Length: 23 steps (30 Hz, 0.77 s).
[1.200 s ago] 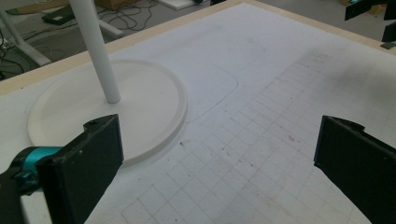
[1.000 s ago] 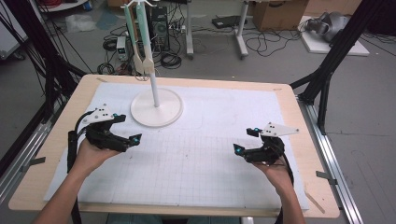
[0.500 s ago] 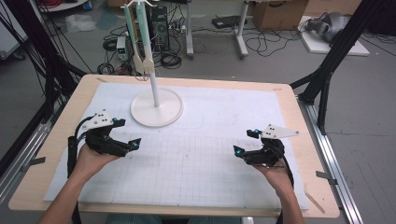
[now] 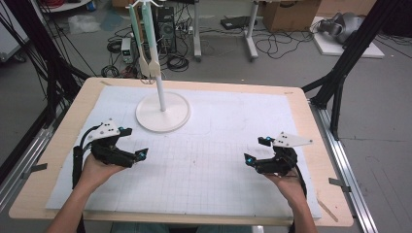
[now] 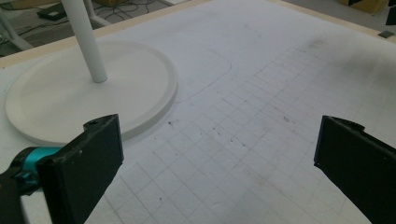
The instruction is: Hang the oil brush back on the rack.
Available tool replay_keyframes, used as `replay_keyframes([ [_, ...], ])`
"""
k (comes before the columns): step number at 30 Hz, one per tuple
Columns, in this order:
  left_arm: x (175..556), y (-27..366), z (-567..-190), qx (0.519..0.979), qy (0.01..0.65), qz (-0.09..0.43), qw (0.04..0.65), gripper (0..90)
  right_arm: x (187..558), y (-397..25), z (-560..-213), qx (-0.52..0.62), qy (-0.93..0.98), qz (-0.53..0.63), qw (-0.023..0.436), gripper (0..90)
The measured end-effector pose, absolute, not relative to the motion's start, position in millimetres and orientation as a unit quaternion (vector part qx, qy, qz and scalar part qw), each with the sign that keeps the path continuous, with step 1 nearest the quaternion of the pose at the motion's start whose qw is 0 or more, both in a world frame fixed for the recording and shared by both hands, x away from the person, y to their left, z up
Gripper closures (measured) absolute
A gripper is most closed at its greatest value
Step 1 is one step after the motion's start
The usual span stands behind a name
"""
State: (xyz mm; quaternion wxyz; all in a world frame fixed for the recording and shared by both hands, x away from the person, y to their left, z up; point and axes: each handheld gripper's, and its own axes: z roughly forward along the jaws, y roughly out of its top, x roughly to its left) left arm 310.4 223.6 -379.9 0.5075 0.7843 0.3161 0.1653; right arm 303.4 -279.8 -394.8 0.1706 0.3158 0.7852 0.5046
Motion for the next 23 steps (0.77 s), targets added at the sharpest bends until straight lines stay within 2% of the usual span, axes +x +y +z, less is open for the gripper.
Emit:
replay_keyframes([
  [23,298.2,240.8,-394.0,0.779,0.331,0.181,0.501,1.7,300.6,-276.8,-401.1,0.307,0.789,0.506,0.165,14.8],
])
